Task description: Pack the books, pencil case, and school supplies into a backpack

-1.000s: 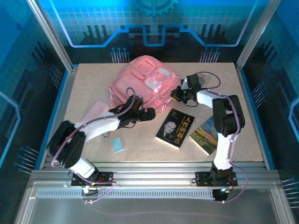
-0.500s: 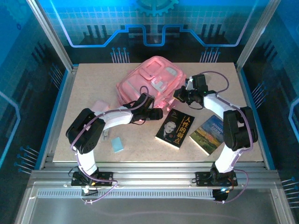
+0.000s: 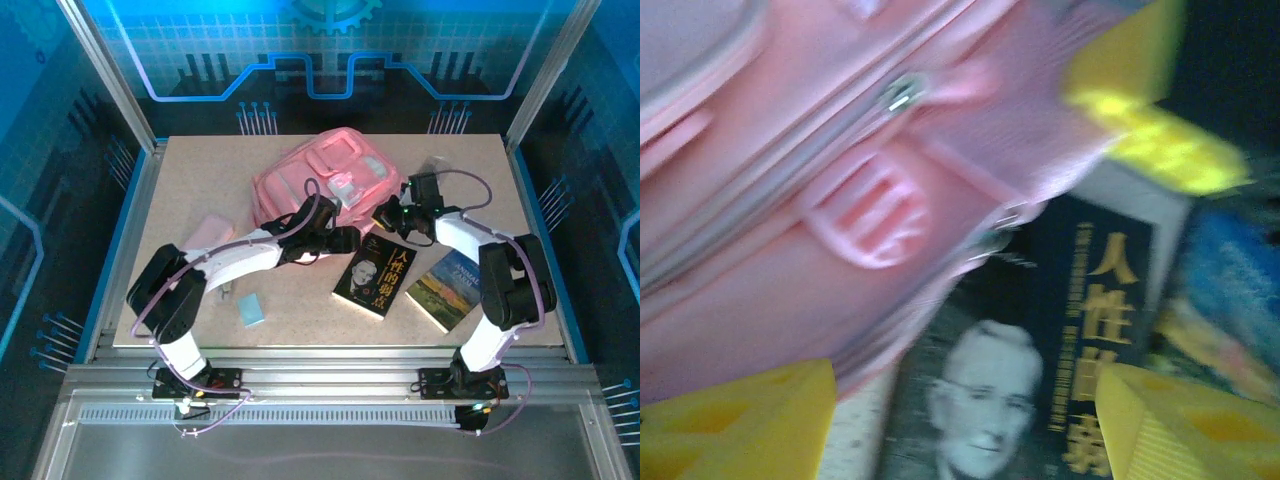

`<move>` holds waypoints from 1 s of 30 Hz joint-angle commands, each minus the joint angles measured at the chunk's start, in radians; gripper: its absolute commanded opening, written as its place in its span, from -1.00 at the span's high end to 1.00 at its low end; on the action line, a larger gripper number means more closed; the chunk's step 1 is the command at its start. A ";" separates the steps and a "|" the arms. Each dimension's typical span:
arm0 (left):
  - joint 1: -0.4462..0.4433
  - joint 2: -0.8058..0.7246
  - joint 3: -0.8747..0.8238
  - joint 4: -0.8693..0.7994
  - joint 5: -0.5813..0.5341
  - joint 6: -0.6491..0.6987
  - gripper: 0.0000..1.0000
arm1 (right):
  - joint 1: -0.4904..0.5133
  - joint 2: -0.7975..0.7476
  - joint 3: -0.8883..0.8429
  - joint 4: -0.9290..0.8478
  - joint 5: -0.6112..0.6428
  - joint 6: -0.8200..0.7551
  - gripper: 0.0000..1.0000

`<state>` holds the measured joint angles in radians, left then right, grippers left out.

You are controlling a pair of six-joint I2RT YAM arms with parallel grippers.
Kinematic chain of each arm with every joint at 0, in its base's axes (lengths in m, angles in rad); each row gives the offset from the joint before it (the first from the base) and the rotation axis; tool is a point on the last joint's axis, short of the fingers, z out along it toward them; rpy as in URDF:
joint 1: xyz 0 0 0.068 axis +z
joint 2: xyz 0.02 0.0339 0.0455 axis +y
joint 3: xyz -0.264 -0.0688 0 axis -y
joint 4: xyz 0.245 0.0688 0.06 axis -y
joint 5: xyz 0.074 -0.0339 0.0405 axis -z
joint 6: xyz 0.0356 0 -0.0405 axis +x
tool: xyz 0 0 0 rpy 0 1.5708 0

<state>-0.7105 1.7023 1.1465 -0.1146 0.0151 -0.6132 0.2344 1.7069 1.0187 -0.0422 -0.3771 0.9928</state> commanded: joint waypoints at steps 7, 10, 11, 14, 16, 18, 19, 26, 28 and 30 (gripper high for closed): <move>-0.040 0.050 -0.035 0.179 -0.041 -0.130 -0.20 | 0.030 -0.015 0.001 0.120 -0.046 0.106 1.00; -0.041 0.084 -0.042 0.201 -0.073 -0.140 -0.11 | 0.032 -0.028 0.001 0.119 -0.051 0.110 1.00; -0.040 0.096 -0.043 0.209 -0.079 -0.144 -0.09 | 0.032 -0.033 -0.001 0.120 -0.053 0.109 1.00; -0.040 0.137 -0.041 0.245 -0.086 -0.146 0.01 | 0.033 -0.043 -0.009 0.128 -0.059 0.117 1.00; -0.040 0.165 -0.032 0.264 -0.101 -0.141 0.06 | 0.034 -0.047 -0.016 0.135 -0.064 0.126 1.00; -0.040 0.193 -0.021 0.279 -0.133 -0.124 0.07 | 0.035 -0.053 -0.021 0.140 -0.069 0.132 1.00; -0.039 0.206 -0.013 0.280 -0.155 -0.121 0.08 | 0.036 -0.056 -0.024 0.141 -0.072 0.133 1.00; -0.040 0.247 0.018 0.234 -0.353 -0.127 0.02 | 0.037 -0.091 -0.059 0.158 -0.080 0.165 1.00; -0.045 0.253 0.025 0.190 -0.425 -0.135 0.02 | 0.037 -0.105 -0.077 0.174 -0.075 0.185 1.00; -0.044 0.256 0.022 0.170 -0.481 -0.133 0.02 | 0.037 -0.113 -0.097 0.195 -0.079 0.206 1.00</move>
<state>-0.7746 1.9202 1.1484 0.1131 -0.2695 -0.7433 0.2573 1.6642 0.9401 0.0841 -0.3866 1.1557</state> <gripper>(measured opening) 0.490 0.060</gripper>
